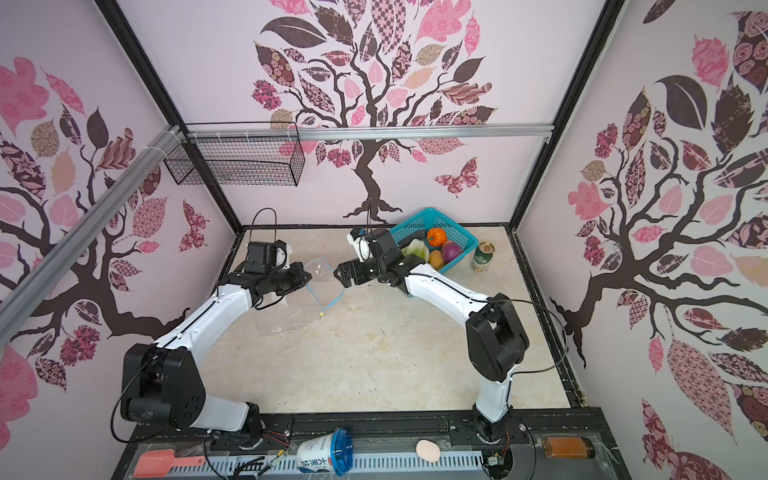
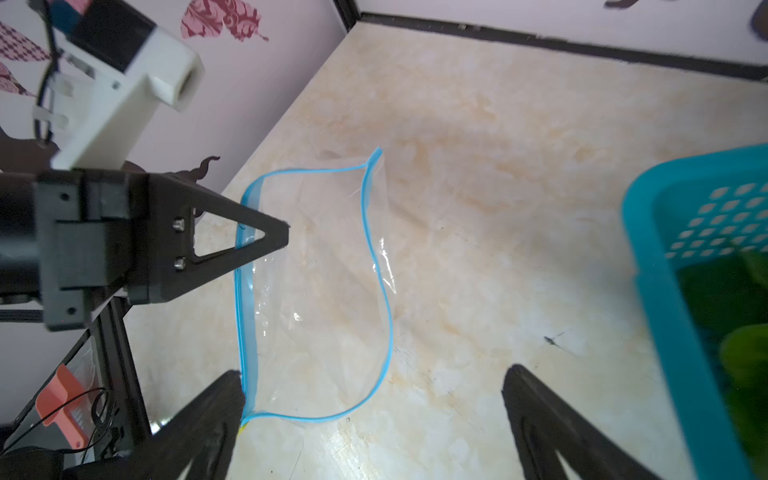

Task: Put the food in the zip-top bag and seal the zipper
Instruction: 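Release the bag with the right gripper and move it to the teal basket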

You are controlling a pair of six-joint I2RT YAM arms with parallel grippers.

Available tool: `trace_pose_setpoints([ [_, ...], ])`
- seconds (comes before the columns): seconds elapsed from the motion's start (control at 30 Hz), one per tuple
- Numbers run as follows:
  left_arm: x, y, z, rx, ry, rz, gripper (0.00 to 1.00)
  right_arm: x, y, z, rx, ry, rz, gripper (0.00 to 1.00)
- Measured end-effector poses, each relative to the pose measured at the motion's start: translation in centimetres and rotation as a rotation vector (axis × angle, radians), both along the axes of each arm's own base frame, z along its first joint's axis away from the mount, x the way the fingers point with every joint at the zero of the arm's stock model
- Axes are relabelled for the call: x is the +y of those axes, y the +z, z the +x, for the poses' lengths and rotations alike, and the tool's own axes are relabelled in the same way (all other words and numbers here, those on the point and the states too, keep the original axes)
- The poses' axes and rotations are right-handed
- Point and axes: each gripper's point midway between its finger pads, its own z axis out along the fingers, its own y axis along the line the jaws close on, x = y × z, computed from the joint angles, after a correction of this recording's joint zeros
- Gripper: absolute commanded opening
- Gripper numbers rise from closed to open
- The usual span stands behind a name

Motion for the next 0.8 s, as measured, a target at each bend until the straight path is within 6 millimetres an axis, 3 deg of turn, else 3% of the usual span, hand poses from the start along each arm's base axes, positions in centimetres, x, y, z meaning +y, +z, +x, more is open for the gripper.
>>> trace_pose_setpoints([
  [0.1,0.1,0.0,0.1,0.000,0.003,-0.001,0.00,-1.8,-0.1,1.6,-0.059,-0.051,-0.075,0.91],
  [0.17,0.2,0.0,0.1,-0.002,0.006,-0.003,0.00,-2.6,-0.9,2.8,-0.090,-0.081,-0.165,0.81],
  [0.47,1.0,0.6,0.7,-0.020,0.026,-0.032,0.00,-3.8,-5.3,9.1,-0.164,-0.118,-0.504,0.57],
  [0.67,1.2,0.7,0.9,-0.024,0.032,-0.035,0.00,-5.1,-9.0,12.0,-0.141,-0.107,-0.654,0.46],
  [0.8,1.2,0.7,0.9,-0.024,0.031,-0.036,0.00,-5.5,-10.5,12.7,-0.135,-0.080,-0.710,0.28],
])
